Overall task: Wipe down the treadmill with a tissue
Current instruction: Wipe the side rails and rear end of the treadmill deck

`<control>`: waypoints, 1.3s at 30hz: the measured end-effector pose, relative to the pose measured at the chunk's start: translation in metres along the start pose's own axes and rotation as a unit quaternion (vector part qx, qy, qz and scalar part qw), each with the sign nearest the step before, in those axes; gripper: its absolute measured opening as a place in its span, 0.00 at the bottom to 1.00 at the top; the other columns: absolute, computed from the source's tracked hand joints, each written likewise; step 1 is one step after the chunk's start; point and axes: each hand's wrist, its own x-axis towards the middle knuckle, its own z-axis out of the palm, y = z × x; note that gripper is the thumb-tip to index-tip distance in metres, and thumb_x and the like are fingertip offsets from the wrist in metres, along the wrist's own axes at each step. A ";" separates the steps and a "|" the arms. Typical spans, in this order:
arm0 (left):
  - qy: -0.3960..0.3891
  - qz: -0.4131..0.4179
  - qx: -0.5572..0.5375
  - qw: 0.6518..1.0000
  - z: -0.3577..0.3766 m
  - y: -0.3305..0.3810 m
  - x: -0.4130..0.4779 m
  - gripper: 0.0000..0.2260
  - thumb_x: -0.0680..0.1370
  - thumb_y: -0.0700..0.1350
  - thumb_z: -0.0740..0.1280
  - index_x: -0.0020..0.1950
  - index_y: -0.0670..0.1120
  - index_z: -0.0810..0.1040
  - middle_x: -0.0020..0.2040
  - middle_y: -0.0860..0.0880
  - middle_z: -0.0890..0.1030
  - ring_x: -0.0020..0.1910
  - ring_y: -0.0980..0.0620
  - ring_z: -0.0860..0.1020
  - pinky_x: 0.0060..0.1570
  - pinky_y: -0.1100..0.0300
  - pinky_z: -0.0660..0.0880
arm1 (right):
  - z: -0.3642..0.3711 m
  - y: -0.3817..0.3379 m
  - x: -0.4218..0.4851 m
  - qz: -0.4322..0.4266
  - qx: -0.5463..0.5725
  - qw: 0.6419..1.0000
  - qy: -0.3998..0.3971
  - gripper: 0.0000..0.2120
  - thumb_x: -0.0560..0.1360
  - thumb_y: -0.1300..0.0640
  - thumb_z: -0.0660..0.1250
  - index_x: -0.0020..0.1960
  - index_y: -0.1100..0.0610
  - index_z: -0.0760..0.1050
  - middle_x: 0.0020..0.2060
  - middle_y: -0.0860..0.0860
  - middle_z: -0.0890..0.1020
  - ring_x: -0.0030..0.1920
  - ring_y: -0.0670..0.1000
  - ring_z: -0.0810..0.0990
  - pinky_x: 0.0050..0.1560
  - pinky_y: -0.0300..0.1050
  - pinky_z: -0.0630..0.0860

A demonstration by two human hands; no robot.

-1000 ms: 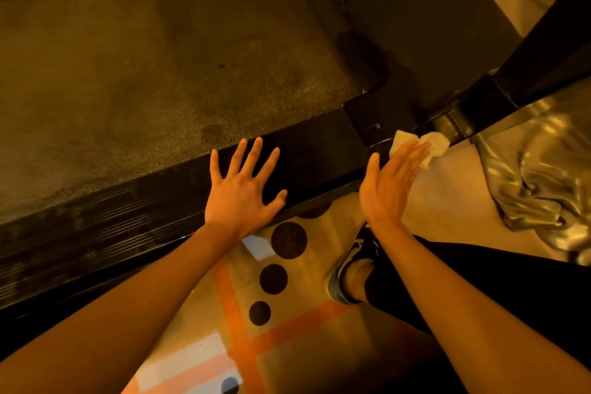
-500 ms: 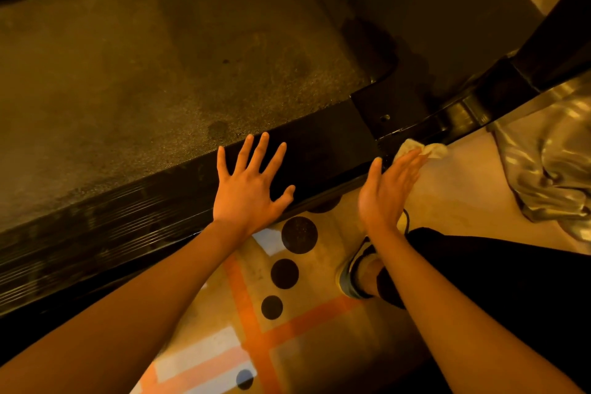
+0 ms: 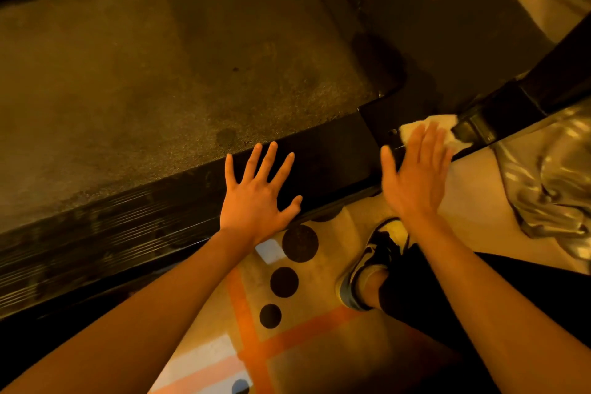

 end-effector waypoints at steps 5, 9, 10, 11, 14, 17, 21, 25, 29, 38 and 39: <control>0.005 0.002 -0.009 1.000 0.002 0.000 0.000 0.36 0.80 0.71 0.44 0.85 0.58 0.46 0.86 0.48 0.46 0.84 0.43 0.41 0.77 0.29 0.39 | -0.007 -0.021 -0.011 -0.050 0.020 0.997 -0.051 0.43 0.81 0.31 0.35 0.84 0.60 0.43 0.84 0.58 0.44 0.83 0.57 0.39 0.82 0.60 0.39; 0.008 0.002 -0.009 1.000 0.001 0.000 0.000 0.36 0.80 0.71 0.44 0.85 0.58 0.47 0.86 0.47 0.47 0.84 0.43 0.42 0.77 0.29 0.40 | -0.002 -0.021 -0.039 -0.211 -0.044 0.972 -0.097 0.41 0.81 0.31 0.34 0.85 0.57 0.44 0.84 0.55 0.45 0.84 0.53 0.39 0.83 0.54 0.40; 0.008 0.003 -0.010 1.000 0.001 0.000 0.000 0.36 0.80 0.71 0.45 0.85 0.58 0.48 0.86 0.47 0.47 0.84 0.43 0.42 0.76 0.29 0.40 | -0.004 -0.015 -0.032 -0.225 -0.052 0.968 -0.101 0.41 0.81 0.31 0.33 0.85 0.57 0.44 0.84 0.54 0.46 0.84 0.52 0.40 0.83 0.54 0.41; 0.009 0.002 -0.009 1.000 0.001 0.000 0.000 0.36 0.80 0.71 0.45 0.85 0.57 0.48 0.86 0.47 0.47 0.84 0.43 0.42 0.76 0.29 0.40 | -0.006 -0.011 -0.026 -0.228 -0.059 0.967 -0.100 0.42 0.81 0.31 0.33 0.85 0.57 0.44 0.84 0.54 0.46 0.84 0.52 0.40 0.83 0.55 0.42; 0.008 0.002 -0.009 1.000 0.001 0.000 0.000 0.36 0.80 0.71 0.44 0.85 0.58 0.48 0.86 0.47 0.47 0.84 0.43 0.42 0.76 0.29 0.40 | -0.005 -0.013 -0.015 -0.198 -0.055 0.975 -0.089 0.42 0.81 0.31 0.34 0.85 0.57 0.44 0.84 0.55 0.45 0.84 0.53 0.40 0.83 0.56 0.45; 0.009 0.002 -0.010 1.000 0.001 0.000 0.000 0.36 0.80 0.71 0.44 0.85 0.58 0.48 0.86 0.48 0.47 0.84 0.43 0.42 0.76 0.29 0.39 | -0.006 -0.031 0.009 -0.155 -0.047 0.984 -0.071 0.42 0.81 0.31 0.36 0.85 0.58 0.44 0.84 0.57 0.47 0.84 0.56 0.43 0.83 0.56 0.44; 0.003 0.001 -0.011 1.000 0.001 0.000 0.000 0.36 0.80 0.71 0.44 0.85 0.58 0.47 0.86 0.48 0.46 0.84 0.43 0.41 0.76 0.29 0.39 | -0.014 -0.039 0.041 -0.138 -0.066 0.984 -0.090 0.43 0.81 0.31 0.34 0.85 0.59 0.44 0.84 0.59 0.48 0.84 0.57 0.43 0.83 0.58 0.41; 0.005 0.002 -0.015 1.000 0.000 0.000 0.001 0.36 0.80 0.71 0.45 0.85 0.58 0.46 0.86 0.48 0.46 0.84 0.43 0.41 0.76 0.28 0.39 | -0.018 -0.016 -0.009 -0.177 -0.081 0.977 -0.086 0.40 0.83 0.32 0.38 0.85 0.58 0.47 0.84 0.59 0.49 0.84 0.58 0.44 0.83 0.59 0.47; 0.010 0.002 -0.011 1.000 0.003 0.000 0.001 0.36 0.80 0.71 0.45 0.85 0.58 0.47 0.86 0.48 0.47 0.84 0.43 0.42 0.76 0.28 0.39 | -0.014 -0.007 -0.008 -0.193 -0.088 0.974 -0.082 0.39 0.83 0.33 0.38 0.85 0.56 0.48 0.84 0.59 0.51 0.84 0.59 0.46 0.82 0.61 0.51; 0.005 0.000 -0.013 1.000 0.000 0.000 0.000 0.36 0.80 0.71 0.44 0.85 0.58 0.46 0.86 0.48 0.46 0.84 0.43 0.41 0.76 0.28 0.38 | -0.008 -0.014 0.012 -0.235 -0.079 0.966 -0.067 0.39 0.84 0.35 0.40 0.84 0.62 0.49 0.83 0.61 0.52 0.84 0.58 0.47 0.83 0.58 0.50; 0.006 0.001 -0.013 1.000 0.000 0.000 0.000 0.36 0.80 0.71 0.44 0.85 0.58 0.46 0.86 0.48 0.46 0.84 0.43 0.41 0.76 0.28 0.39 | -0.009 0.000 0.002 -0.237 -0.079 0.966 -0.060 0.39 0.84 0.35 0.41 0.84 0.62 0.49 0.83 0.61 0.52 0.84 0.58 0.47 0.83 0.59 0.50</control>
